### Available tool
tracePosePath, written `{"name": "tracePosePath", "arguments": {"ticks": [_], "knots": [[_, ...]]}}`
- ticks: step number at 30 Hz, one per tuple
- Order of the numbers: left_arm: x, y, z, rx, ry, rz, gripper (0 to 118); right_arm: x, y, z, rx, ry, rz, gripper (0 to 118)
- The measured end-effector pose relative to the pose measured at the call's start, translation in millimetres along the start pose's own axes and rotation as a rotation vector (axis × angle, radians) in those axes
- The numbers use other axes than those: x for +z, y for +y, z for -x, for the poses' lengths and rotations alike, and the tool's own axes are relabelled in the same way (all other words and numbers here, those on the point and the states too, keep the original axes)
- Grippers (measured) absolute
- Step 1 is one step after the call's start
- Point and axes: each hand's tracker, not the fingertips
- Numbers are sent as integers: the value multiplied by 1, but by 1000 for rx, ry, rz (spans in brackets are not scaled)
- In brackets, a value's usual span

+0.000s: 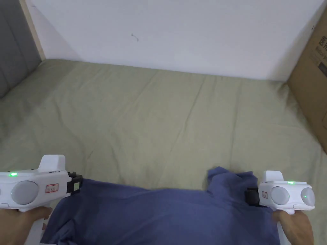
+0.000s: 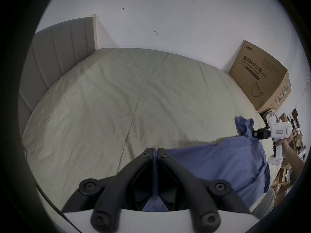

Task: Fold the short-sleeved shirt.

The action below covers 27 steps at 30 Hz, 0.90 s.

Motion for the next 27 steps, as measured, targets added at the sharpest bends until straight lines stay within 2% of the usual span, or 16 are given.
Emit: {"name": "tracePosePath", "arguments": {"ticks": [1, 2, 3, 4, 7, 8, 10, 13, 20, 27], "knots": [[0, 0, 2, 3, 0, 3, 2, -7, -3, 2, 7, 9, 38, 49], [0, 0, 4, 6, 4, 7, 2, 5, -10, 10, -31, 82, 9, 41], [1, -1, 5, 7, 8, 7, 2, 12, -12, 13, -64, 72, -34, 24], [0, -2, 6, 8, 12, 9, 2, 19, -13, 15, -63, 64, -39, 0], [1, -6, 12, 24, 20, 12, 2, 45, -23, 15, -23, 78, -85, 0], [-5, -9, 19, 29, 27, 10, 2, 55, -27, 12, -36, 140, -100, 0], [0, -12, 21, 35, 32, 5, 2, 74, -34, -3, -47, 108, -160, 0], [14, -20, 19, 38, 42, 6, 2, 124, -52, -19, -81, 186, -250, 0], [63, -42, 23, 78, 64, -21, 2, 220, -115, -55, -131, 278, -390, 0], [102, -92, 31, 89, 56, 0, 2, 261, -197, -47, -185, 327, -398, 0]]}}
